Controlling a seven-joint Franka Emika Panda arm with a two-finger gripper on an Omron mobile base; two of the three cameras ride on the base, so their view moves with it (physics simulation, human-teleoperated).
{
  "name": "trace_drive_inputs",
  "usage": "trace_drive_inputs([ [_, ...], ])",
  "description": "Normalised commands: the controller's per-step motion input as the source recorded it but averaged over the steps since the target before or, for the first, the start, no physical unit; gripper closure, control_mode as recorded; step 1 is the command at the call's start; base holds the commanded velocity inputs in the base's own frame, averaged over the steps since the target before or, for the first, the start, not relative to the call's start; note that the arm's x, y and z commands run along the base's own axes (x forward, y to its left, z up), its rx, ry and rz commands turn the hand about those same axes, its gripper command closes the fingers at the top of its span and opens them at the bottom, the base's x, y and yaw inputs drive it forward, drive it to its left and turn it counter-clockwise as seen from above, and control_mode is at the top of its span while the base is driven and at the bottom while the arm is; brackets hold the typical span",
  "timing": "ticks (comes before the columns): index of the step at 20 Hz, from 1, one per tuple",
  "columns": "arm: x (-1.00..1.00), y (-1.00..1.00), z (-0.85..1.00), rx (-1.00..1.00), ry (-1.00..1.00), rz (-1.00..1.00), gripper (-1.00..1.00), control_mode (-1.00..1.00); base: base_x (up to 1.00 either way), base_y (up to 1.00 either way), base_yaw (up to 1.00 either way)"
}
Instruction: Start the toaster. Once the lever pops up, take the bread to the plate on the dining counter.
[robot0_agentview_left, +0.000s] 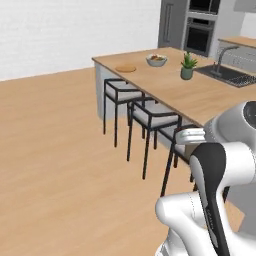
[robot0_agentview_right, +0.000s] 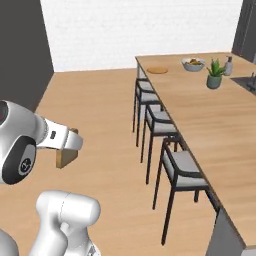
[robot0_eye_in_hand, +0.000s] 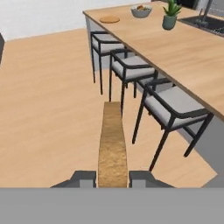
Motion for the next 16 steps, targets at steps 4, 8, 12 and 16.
trace_drive_inputs([
  [4,0.00,0.00,0.00,0.00,0.00,0.00,1.00,1.00,0.71,1.00,-0.41],
  [8,0.00,0.00,0.00,0.00,0.00,0.00,1.00,1.00,0.66,0.91,-0.52],
  [12,0.00,0.00,0.00,0.00,0.00,0.00,1.00,1.00,0.67,0.67,-0.67],
  [16,0.00,0.00,0.00,0.00,0.00,0.00,1.00,1.00,0.64,0.95,-0.56],
])
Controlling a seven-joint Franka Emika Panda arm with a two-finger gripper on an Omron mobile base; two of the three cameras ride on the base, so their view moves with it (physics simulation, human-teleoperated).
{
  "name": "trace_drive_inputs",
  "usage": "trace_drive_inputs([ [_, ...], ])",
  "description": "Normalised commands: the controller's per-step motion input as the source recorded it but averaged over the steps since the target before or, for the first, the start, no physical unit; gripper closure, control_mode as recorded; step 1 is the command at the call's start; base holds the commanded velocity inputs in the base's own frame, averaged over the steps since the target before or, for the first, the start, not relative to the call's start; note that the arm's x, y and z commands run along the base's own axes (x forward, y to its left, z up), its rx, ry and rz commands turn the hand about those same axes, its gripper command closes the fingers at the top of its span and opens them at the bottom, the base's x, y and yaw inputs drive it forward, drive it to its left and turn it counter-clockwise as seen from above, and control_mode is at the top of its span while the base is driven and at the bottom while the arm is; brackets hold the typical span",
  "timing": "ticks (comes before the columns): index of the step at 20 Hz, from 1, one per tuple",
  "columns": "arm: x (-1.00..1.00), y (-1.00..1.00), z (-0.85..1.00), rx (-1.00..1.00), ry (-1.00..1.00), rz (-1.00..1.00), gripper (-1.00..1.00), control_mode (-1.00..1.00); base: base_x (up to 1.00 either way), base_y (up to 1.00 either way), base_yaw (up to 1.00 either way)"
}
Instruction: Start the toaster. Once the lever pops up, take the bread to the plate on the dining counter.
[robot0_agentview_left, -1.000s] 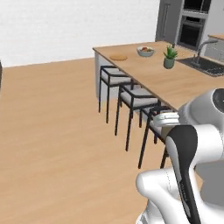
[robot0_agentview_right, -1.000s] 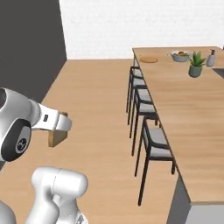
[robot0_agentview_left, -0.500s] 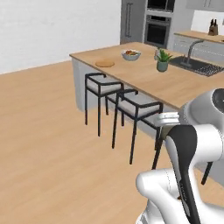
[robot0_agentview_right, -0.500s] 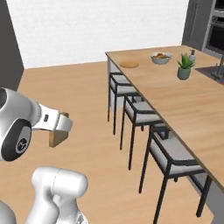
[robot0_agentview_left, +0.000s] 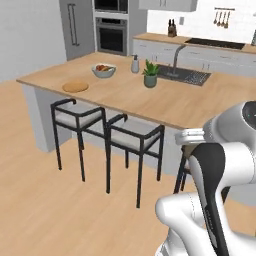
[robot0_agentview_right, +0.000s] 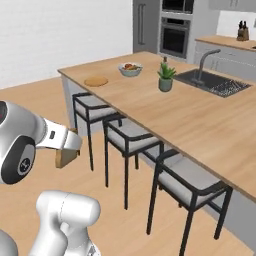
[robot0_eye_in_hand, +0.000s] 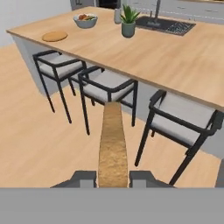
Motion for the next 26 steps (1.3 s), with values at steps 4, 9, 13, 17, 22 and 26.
trace_drive_inputs([
  [4,0.00,0.00,0.00,0.00,0.00,0.00,1.00,1.00,0.69,1.00,-0.47],
  [9,0.00,0.00,0.00,0.00,0.00,0.00,1.00,1.00,0.57,1.00,-0.35],
  [13,0.00,0.00,0.00,0.00,0.00,0.00,1.00,1.00,0.39,1.00,-0.31],
  [17,0.00,0.00,0.00,0.00,0.00,0.00,1.00,1.00,0.19,1.00,-0.30],
  [22,0.00,0.00,0.00,0.00,0.00,0.00,1.00,1.00,0.17,1.00,-0.30],
  [26,0.00,0.00,0.00,0.00,0.00,0.00,1.00,1.00,0.16,1.00,-0.27],
])
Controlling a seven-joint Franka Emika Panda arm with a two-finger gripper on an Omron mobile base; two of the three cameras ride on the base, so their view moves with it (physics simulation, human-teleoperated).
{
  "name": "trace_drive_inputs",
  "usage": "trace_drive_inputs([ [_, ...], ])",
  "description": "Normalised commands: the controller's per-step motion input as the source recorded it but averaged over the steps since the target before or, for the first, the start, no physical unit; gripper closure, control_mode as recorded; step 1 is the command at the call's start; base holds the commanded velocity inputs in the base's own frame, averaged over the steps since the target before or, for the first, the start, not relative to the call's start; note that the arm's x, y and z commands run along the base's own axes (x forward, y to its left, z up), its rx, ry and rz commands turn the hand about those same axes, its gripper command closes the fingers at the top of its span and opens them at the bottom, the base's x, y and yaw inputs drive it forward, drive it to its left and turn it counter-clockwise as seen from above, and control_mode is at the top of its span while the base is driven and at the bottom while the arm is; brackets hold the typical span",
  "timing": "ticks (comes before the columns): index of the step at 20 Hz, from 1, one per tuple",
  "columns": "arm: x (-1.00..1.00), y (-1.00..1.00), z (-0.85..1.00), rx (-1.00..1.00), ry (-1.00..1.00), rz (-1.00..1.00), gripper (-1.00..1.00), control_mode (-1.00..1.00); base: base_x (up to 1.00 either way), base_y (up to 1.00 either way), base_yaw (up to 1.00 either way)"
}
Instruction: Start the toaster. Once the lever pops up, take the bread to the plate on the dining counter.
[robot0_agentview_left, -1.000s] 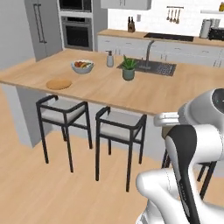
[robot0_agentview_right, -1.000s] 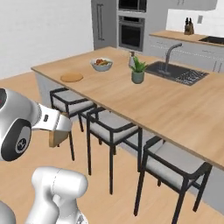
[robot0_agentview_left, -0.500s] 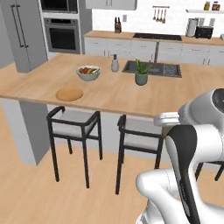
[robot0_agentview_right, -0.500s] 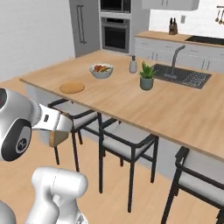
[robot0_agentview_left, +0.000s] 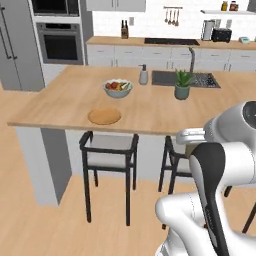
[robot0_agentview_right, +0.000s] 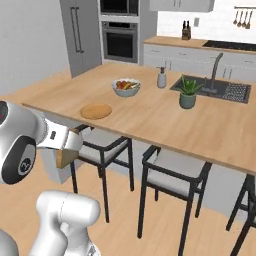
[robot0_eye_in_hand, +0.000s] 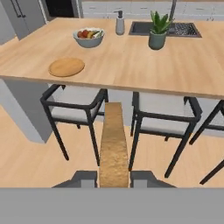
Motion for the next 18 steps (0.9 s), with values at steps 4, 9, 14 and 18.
trace_drive_inputs([
  [4,0.00,0.00,0.00,0.00,0.00,0.00,1.00,1.00,0.04,1.00,-0.23],
  [9,0.00,0.00,0.00,0.00,0.00,0.00,1.00,1.00,0.29,0.67,-0.33],
  [14,0.00,0.00,0.00,0.00,0.00,0.00,1.00,1.00,0.20,0.16,-0.41],
  [18,0.00,0.00,0.00,0.00,0.00,0.00,1.00,1.00,0.45,0.37,-0.27],
])
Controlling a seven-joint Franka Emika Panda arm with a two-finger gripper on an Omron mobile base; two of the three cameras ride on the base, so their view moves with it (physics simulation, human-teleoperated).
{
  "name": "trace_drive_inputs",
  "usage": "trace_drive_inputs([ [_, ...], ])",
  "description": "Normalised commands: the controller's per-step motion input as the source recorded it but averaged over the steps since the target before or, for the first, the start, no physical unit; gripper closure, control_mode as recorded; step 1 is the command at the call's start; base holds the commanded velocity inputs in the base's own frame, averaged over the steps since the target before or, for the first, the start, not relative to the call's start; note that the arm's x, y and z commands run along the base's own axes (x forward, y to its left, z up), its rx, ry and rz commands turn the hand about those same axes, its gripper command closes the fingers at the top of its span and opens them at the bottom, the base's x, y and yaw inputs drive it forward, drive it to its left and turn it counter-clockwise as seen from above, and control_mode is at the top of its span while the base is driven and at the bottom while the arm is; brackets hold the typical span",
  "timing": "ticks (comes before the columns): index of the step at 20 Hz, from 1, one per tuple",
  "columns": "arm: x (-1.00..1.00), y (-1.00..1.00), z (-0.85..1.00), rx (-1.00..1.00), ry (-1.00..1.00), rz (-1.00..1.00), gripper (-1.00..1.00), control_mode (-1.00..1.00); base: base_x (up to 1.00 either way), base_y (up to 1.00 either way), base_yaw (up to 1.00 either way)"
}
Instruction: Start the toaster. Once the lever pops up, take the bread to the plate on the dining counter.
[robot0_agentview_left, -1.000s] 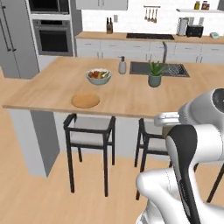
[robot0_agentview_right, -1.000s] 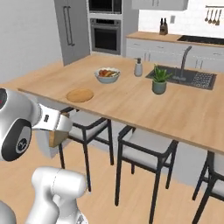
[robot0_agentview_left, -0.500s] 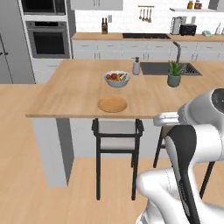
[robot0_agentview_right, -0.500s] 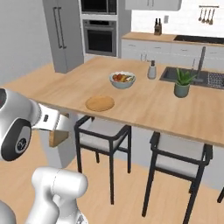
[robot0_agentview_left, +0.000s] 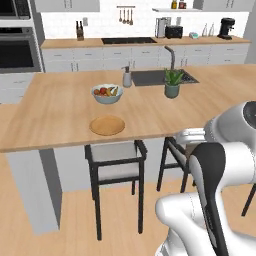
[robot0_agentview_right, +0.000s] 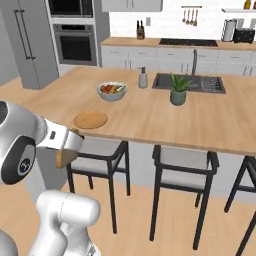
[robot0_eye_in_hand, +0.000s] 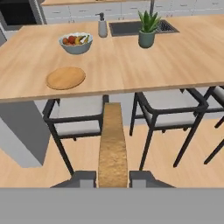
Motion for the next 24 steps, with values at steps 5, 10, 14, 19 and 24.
trace_drive_inputs([
  [5,0.00,0.00,0.00,0.00,0.00,0.00,1.00,1.00,0.69,0.51,-0.11],
  [10,0.00,0.00,0.00,0.00,0.00,0.00,1.00,1.00,0.68,0.44,-0.09],
  [14,0.00,0.00,0.00,0.00,0.00,0.00,1.00,1.00,0.64,0.47,-0.01],
  [19,0.00,0.00,0.00,0.00,0.00,0.00,1.00,1.00,0.67,0.40,0.00],
  [24,0.00,0.00,0.00,0.00,0.00,0.00,1.00,1.00,0.62,0.18,0.00],
])
